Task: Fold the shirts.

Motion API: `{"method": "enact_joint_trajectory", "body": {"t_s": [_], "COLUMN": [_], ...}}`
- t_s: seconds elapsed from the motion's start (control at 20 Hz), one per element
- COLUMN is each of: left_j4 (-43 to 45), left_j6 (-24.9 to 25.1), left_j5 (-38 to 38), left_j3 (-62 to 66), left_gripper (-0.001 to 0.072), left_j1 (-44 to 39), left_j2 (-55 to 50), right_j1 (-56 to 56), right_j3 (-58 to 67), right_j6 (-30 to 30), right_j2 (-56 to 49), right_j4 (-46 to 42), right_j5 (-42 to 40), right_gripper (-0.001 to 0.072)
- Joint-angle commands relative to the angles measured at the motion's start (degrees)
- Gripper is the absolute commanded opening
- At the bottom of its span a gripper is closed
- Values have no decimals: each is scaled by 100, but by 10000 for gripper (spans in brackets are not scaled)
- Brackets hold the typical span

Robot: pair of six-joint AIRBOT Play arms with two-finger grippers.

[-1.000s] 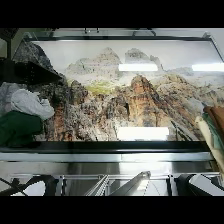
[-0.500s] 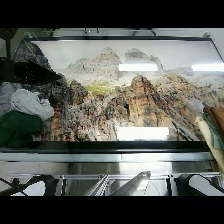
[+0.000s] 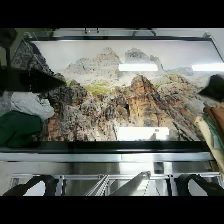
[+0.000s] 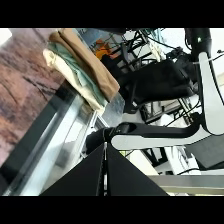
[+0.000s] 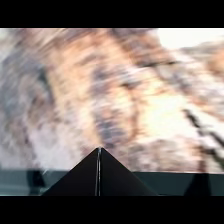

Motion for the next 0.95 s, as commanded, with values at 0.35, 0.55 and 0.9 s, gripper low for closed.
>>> {"method": "enact_joint_trajectory", "body": {"t_s": [0.35,0.55,0.9], "left_j4": [1182,1176,1180], "left_j6": [33,33,-28], "left_j5": [883,933,933], "left_j3": [-3152,-3154,-3154], "left_gripper": [13,11,11], "left_j1": [-20,-20,-20], "left_j2": [2092,2328,2439], "right_j1": [1980,1980,1980], "right_j3": [-2621,-2621,-2621], "right_j6": [-57,-52,-55], "right_j2": [1694,1696,1681], "right_j4": [780,796,796], "right_j5": [-2201,-2144,-2144], "right_gripper": [18,18,18]}}
